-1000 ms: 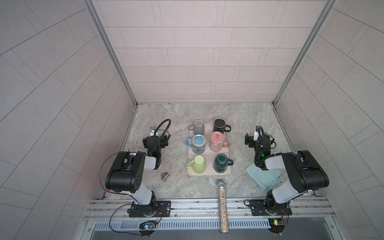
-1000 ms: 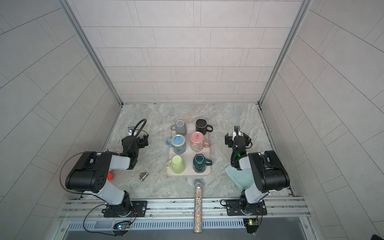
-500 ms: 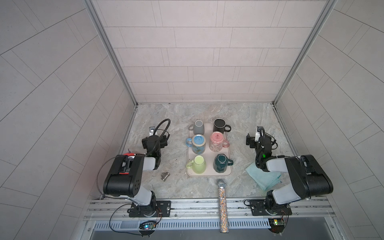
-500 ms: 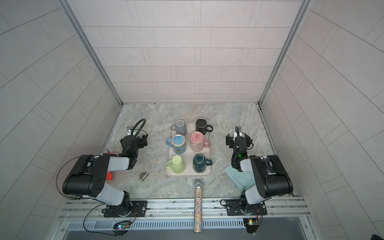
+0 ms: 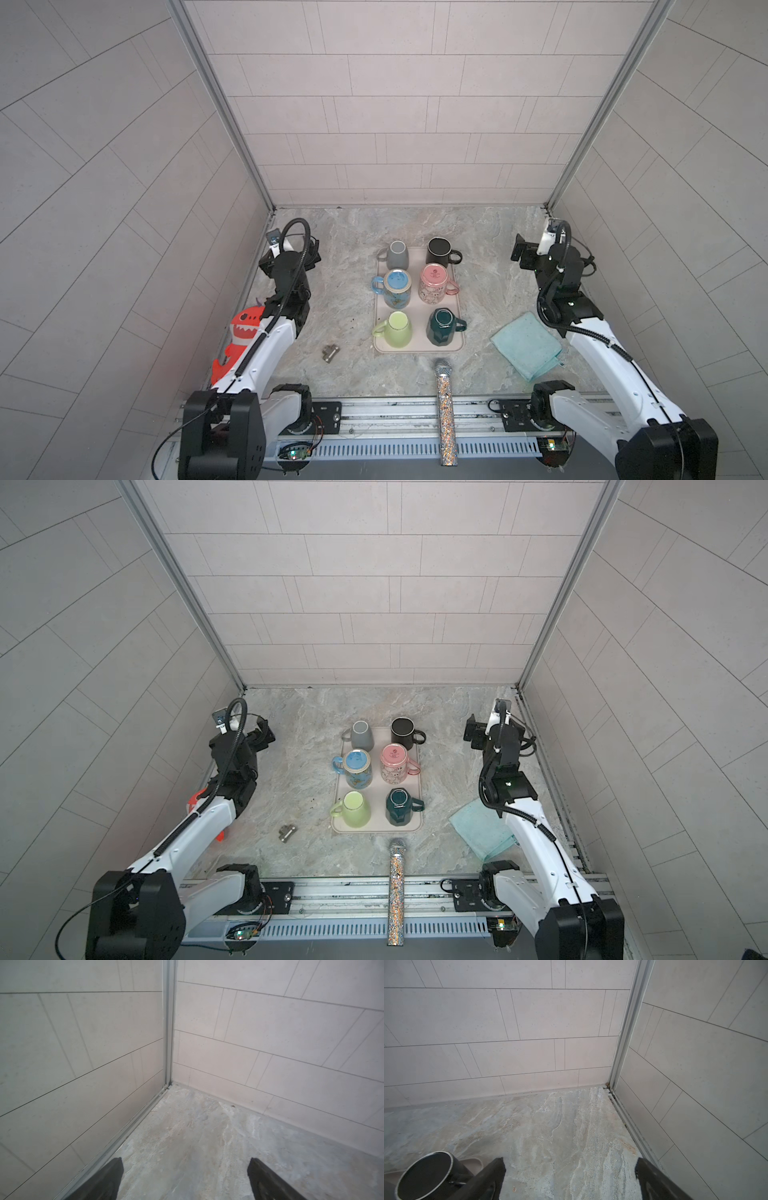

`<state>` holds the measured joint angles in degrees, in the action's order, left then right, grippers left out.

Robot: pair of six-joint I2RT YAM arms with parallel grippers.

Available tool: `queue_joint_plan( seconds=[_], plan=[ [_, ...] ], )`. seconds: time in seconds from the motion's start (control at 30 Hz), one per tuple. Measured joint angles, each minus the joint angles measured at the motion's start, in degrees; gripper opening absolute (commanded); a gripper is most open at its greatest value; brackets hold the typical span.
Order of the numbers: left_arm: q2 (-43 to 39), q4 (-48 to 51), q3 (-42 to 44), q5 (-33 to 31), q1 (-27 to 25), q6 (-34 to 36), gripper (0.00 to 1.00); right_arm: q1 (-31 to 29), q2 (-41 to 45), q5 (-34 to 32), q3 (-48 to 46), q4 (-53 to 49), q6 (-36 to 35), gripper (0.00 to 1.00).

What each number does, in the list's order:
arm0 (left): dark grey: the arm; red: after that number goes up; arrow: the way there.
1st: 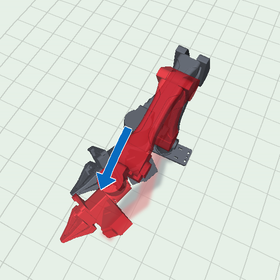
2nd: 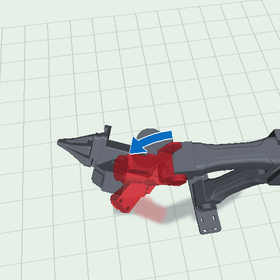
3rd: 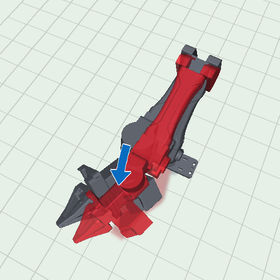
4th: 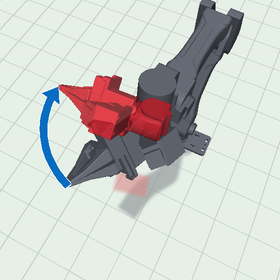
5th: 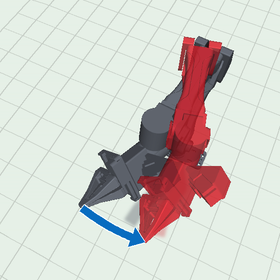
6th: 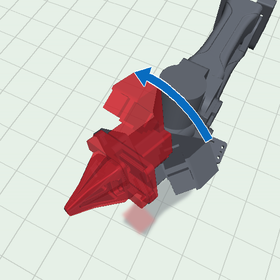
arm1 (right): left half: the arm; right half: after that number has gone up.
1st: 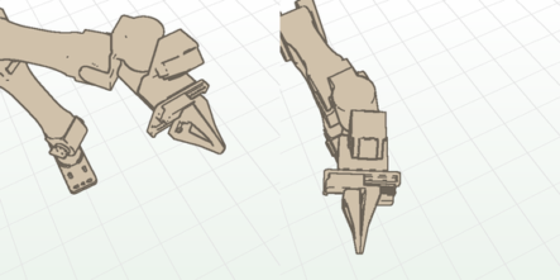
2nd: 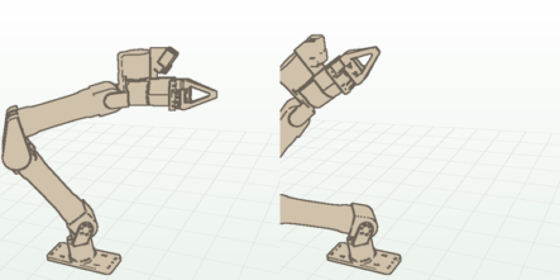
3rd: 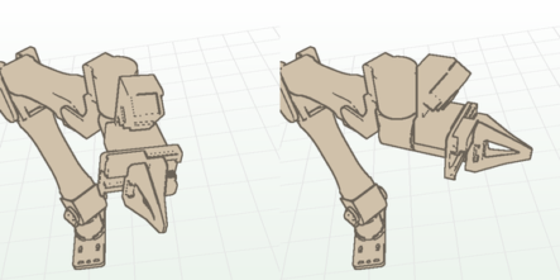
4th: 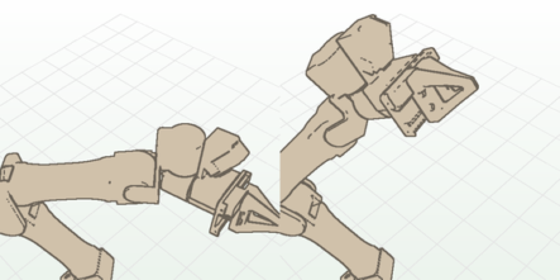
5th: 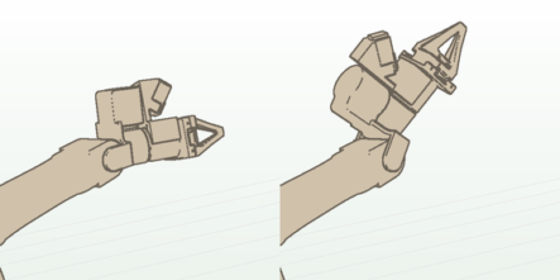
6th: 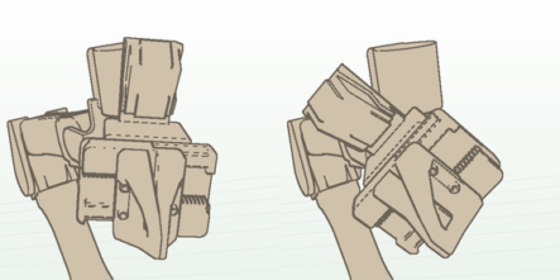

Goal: Turn the mug right side up
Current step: 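Raise both arms and move the right gripper to the black mug's handle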

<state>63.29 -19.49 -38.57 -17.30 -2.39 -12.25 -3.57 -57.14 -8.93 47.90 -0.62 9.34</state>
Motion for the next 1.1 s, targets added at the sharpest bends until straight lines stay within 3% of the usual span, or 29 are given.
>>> queue_joint_plan(
  seconds=[0.3,0.53,0.8,1.1],
  plan=[
    [6.12,24.92,-21.18,18.58,-0.02,-4.37,1.00,-0.02,-21.18,18.38,34.86,-38.45,2.12,0.94],
    [10.16,34.01,-23.37,28.98,-0.02,-6.34,1.00,0.04,-36.54,30.64,49.88,-58.93,4.94,0.80],
    [12.50,35.98,-23.89,33.27,0.00,-7.23,1.00,0.07,-51.74,48.00,57.59,-65.46,15.93,0.76],
    [12.55,37.59,-24.44,33.38,0.00,-6.82,1.00,2.25,-60.43,58.88,57.29,-57.83,36.92,0.74]
  ],
)
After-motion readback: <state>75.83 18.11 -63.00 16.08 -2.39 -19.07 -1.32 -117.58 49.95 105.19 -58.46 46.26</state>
